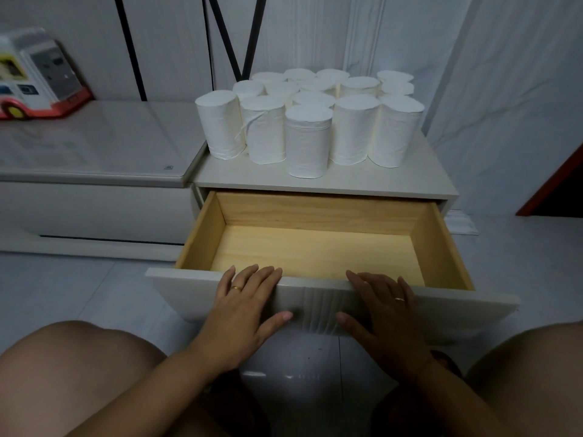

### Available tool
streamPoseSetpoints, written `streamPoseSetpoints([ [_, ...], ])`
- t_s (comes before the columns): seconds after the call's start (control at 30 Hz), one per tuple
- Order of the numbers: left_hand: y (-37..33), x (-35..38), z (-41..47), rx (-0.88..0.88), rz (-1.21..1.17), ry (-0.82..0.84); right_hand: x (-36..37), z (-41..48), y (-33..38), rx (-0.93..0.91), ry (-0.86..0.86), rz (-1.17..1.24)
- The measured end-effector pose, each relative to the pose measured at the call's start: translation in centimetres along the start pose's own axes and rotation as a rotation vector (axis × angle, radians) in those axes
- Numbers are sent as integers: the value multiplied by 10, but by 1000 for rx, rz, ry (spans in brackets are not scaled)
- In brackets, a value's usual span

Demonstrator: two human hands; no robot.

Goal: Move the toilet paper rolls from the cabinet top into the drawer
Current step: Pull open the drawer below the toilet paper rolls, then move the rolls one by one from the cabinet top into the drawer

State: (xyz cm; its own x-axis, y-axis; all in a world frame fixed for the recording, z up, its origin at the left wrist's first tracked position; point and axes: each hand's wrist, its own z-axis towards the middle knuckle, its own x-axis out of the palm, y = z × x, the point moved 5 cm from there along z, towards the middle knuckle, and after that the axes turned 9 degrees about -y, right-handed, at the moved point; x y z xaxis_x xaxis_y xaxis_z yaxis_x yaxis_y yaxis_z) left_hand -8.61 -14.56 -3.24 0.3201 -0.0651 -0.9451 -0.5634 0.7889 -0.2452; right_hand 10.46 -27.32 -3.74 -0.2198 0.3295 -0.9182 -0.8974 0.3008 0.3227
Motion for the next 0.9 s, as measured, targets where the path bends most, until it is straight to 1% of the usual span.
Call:
streamPoseSetpoints([
  [0.47, -7, -2, -23, -11, -4, -5, -3, -23, 5, 7, 65, -31],
  [0.6, -8, -2, -27, -11, 0, 8, -5, -27, 7, 14, 54, 23],
  [0.9, -7, -2, -27, -11, 10, 26, -5, -25, 7, 20, 73, 24],
])
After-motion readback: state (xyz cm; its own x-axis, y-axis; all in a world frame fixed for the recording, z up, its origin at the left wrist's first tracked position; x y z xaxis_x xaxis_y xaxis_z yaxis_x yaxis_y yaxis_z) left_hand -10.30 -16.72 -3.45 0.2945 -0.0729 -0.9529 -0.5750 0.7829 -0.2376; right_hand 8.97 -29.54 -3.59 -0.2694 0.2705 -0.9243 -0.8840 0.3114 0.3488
